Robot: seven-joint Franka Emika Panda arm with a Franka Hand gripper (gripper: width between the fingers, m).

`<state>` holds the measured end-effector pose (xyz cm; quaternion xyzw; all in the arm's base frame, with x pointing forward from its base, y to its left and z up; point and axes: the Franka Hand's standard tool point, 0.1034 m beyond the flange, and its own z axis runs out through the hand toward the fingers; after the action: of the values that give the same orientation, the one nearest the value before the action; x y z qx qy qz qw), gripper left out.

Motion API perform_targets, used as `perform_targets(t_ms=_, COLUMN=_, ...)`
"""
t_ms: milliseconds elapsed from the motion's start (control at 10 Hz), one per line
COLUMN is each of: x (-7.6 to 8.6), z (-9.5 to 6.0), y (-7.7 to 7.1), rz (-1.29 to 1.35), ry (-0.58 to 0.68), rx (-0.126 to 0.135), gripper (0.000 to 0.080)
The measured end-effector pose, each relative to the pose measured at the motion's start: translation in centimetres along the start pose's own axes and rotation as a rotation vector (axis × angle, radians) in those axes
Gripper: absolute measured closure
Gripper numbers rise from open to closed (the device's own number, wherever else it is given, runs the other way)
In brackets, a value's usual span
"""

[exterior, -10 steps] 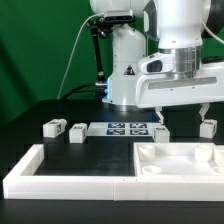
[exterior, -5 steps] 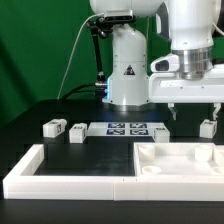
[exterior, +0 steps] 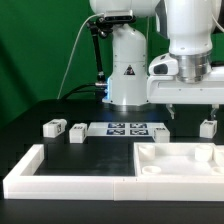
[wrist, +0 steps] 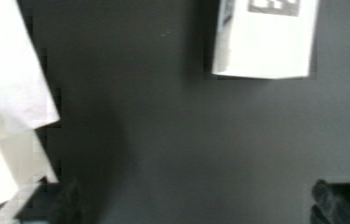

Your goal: Assemble one leg

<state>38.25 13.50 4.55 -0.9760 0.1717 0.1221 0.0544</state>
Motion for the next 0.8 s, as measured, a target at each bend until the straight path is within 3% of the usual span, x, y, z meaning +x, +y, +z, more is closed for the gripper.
perform_targets(t_ms=200, x=-1.5, z=-0.1, y=-0.4, rz=0.008, ry=-0.143, rx=-0.015, gripper=0.0150)
perform_targets(t_ms=400, x=-1.9, z=-0.2, y=-0.6, rz=0.012, ry=-0.305, rx=0.003, gripper=0.0150)
perform_targets(t_ms=600, x=-2.7, z=-0.1, y=-1.2, rz=0.025, ry=-0.468, rx=-0.016, gripper=0.0150)
perform_targets(t_ms=800, x=-2.7, z=0.3, y=-0.5, rz=0.024, ry=-0.616, rx=-0.020, gripper=0.0150)
